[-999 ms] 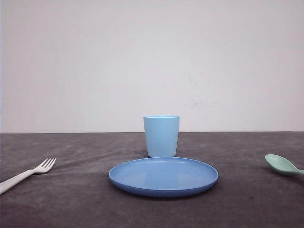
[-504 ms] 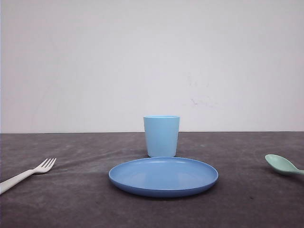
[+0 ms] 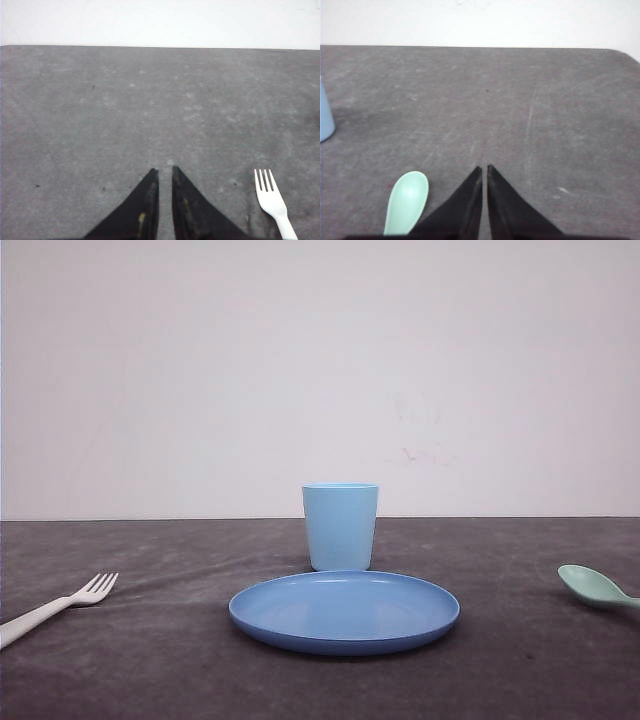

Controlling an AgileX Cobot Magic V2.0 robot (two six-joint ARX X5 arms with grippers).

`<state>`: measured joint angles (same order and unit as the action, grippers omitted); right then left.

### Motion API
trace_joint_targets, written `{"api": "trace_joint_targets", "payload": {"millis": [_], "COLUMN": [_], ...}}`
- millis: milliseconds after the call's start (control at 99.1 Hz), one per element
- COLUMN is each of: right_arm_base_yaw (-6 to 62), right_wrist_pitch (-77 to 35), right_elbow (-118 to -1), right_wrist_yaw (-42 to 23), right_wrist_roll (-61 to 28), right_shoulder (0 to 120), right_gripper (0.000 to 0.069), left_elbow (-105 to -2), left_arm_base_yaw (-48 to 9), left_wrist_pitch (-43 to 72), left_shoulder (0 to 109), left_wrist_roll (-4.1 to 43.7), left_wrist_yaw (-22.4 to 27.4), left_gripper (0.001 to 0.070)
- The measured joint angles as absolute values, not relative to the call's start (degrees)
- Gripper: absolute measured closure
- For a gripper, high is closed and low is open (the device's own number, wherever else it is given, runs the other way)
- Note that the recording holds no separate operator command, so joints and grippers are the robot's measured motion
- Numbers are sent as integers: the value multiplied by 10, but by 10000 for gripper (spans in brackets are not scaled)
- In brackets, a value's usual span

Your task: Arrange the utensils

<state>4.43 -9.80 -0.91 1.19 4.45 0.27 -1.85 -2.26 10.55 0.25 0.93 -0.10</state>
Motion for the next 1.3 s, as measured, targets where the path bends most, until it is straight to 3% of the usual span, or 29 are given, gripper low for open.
{"api": "trace_joint_targets", "payload": {"millis": [212, 343, 625, 857, 1049, 1301], "right_arm_base_yaw": [44, 44, 44, 44, 44, 44], "right_wrist_pitch": [-78, -71, -111, -225, -316, -378], "right_elbow": [-9, -26, -199, -360, -465, -487], "right_wrist_yaw": [51, 78, 92, 92, 92, 90], "right_wrist_roll": [72, 119, 183, 168, 126, 88], "right_shoulder": [3, 3, 26, 126, 229, 371], "right_gripper": [674, 679, 681, 681, 681, 681], "left_elbow": [-18, -20, -147, -301, -417, -455], "left_arm_base_yaw": [-23, -23, -23, -23, -23, -23], "left_wrist_pitch": [104, 62, 16, 140, 267, 344], "left_shoulder": [3, 3, 6, 76, 169, 301], "left_wrist_roll": [67, 101, 162, 160, 132, 82], "left_wrist_yaw": [1, 40, 78, 102, 109, 109], "left_gripper": [686, 686, 686, 686, 686, 686]}}
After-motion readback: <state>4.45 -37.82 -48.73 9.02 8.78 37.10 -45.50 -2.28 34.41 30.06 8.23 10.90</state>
